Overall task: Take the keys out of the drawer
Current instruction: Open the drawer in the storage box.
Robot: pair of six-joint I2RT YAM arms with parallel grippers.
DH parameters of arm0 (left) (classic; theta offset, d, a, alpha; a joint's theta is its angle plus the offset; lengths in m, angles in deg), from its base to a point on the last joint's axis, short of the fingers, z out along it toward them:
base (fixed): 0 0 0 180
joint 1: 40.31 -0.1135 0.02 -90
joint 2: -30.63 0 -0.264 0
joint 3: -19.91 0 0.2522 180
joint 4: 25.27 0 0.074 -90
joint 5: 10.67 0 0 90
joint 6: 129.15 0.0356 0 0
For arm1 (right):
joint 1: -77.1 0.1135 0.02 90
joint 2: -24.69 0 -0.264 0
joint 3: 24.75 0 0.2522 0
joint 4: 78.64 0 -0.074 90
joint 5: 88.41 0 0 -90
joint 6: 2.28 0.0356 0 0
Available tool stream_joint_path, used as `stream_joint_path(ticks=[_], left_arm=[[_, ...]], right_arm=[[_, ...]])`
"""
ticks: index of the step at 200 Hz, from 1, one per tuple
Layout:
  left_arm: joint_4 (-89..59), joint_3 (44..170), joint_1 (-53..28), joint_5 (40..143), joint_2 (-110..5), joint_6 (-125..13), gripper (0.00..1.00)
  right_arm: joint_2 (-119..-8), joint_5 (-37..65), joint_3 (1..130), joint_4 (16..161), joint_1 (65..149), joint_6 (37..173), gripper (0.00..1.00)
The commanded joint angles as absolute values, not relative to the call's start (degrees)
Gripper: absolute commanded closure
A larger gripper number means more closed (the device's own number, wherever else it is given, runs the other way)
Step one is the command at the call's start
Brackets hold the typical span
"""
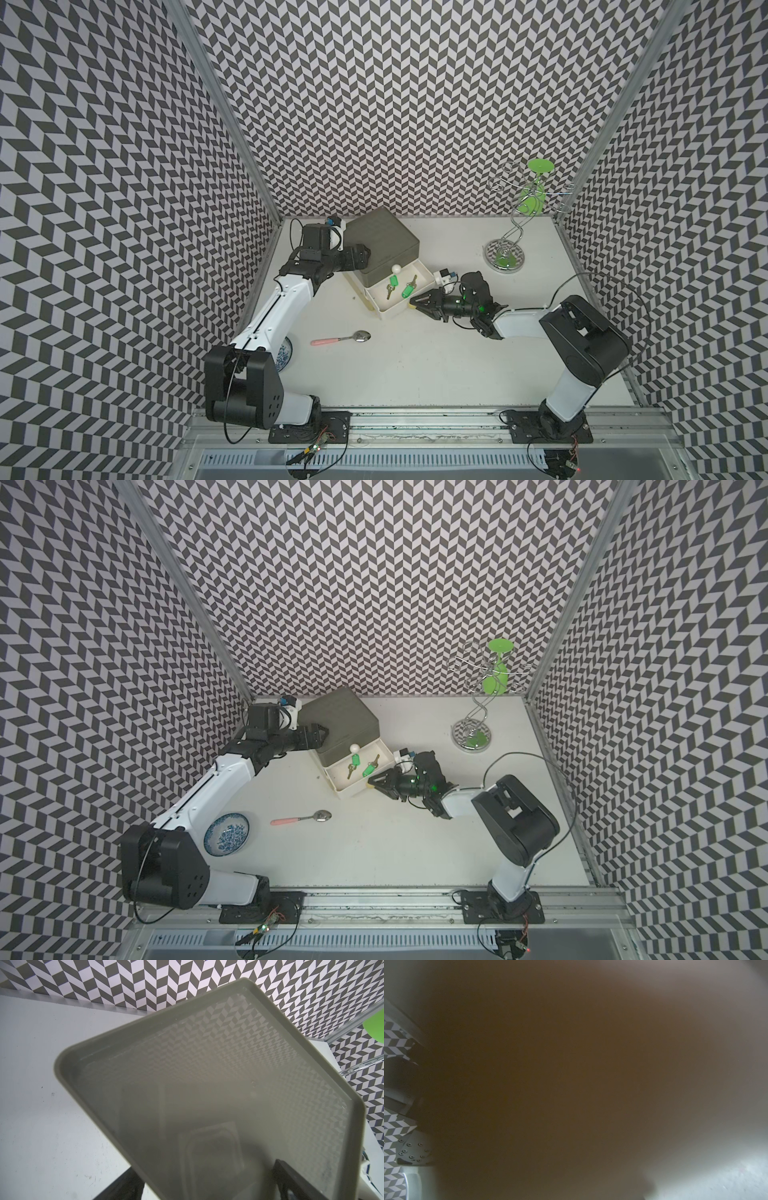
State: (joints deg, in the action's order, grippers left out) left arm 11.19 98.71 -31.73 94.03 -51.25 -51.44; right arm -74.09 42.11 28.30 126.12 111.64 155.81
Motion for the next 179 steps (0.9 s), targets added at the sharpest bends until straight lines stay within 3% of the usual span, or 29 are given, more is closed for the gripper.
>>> stream_joint_path(ticks=[1,120,179], left_arm=[[21.18,95.8,-31.22,90.83,-56.26,-47.86,0.02],[21.36,95.82,-31.16,90.67,-56.55,-47.84,0.02],[21.3,95.85,-31.17,90.79,-56.95,-47.85,0.02]], right_arm=[[-71.65,42.91,25.76,124.71,112.52,153.53,0.8],[-69.75,42.4,23.64,121.13,112.37,149.32,0.79],[-69.51,41.75,24.61,118.32,112.3,147.44,0.54]])
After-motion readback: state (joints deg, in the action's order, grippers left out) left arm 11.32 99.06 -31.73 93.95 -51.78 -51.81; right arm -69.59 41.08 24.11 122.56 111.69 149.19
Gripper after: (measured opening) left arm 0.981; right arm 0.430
